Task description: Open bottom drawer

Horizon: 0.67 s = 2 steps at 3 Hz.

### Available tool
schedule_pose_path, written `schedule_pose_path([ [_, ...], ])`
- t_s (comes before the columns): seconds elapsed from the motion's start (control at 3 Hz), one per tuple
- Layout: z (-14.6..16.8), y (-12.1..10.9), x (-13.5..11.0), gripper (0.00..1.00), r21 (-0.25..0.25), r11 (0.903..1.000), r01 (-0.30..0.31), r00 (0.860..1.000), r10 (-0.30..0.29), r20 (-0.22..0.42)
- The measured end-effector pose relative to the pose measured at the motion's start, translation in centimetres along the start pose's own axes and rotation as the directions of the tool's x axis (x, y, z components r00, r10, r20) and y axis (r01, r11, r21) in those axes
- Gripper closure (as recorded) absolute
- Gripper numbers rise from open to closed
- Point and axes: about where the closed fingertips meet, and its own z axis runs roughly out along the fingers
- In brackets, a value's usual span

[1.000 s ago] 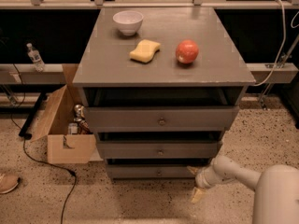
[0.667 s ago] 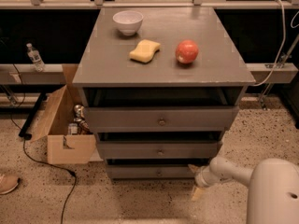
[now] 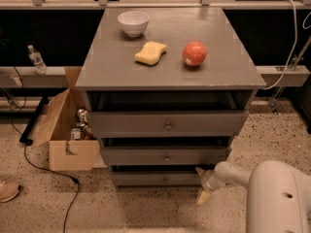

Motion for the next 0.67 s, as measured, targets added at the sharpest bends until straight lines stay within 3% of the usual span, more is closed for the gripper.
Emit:
schedule_pose_path([
  [0.67, 3.2, -1.8, 0.0, 0.02, -0.046, 0.9988, -0.017, 1.000, 0.018, 0.015],
])
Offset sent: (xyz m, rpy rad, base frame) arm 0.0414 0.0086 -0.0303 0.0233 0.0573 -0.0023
